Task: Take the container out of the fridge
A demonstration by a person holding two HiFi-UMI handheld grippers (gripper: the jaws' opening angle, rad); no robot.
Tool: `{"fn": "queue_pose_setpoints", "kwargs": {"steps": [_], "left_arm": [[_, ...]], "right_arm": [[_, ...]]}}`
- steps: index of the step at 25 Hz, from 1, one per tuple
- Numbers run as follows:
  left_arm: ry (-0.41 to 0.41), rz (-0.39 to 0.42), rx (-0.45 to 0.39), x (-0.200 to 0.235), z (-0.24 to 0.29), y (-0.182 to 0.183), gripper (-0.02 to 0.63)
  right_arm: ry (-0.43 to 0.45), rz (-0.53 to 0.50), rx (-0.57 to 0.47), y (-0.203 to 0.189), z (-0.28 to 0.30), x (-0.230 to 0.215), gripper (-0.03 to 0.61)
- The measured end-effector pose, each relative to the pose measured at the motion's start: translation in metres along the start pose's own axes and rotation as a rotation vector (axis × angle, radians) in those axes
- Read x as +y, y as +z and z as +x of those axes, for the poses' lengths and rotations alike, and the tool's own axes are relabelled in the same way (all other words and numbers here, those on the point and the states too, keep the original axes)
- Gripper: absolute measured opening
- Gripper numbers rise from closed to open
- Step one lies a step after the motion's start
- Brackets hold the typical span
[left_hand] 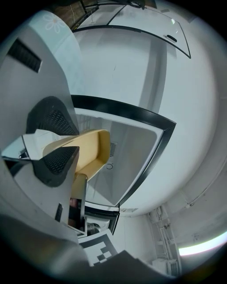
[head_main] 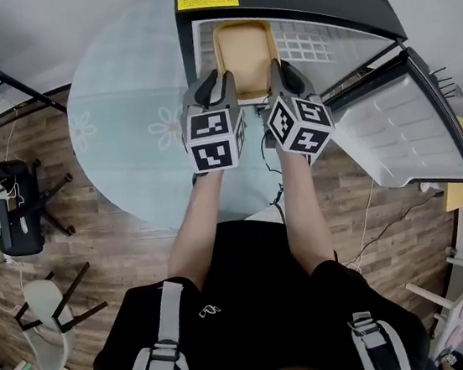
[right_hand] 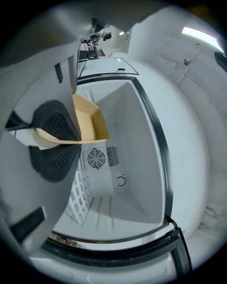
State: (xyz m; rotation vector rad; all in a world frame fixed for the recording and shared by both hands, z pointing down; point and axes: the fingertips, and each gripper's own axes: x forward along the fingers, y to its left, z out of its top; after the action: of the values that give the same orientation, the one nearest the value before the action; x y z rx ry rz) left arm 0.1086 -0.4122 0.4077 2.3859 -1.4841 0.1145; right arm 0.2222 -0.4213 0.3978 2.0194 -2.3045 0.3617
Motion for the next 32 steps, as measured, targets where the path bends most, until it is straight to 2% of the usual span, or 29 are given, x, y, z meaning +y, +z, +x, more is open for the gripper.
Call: {"fn": "queue_pose_setpoints", "kwargs": {"steps": [4,14,19,26,32], "left_arm": [[-0.036,0.008,-0.003,-0.011,-0.007,0.001,0.084],[-0.092,0.033,-0.063,-0.047,-0.028,0.012,0.034],[-0.155,0.052,-0.121,-0.071,-0.040,0.020,0.026],[-0.248,0.061,-0.158,-0.106,-0.054,0.017,0.026],[-0.297,0.105,-0.160,-0.131,-0.062,0.006,0.028]], "right_arm": [[0.028,-0.012,-0.081,0.015,-0.019,0.009,0.020],[-0.009,-0.096,-0.153,0.027,-0.072,-0.001,0.026],[-0.048,-0.116,-0.193,0.032,-0.099,-0.012,0.028],[-0.113,-0.148,-0.209,0.036,-0.135,-0.029,0.031],[-0.174,-0.163,-0.183,0.026,-0.162,-0.044,0.031]]}}
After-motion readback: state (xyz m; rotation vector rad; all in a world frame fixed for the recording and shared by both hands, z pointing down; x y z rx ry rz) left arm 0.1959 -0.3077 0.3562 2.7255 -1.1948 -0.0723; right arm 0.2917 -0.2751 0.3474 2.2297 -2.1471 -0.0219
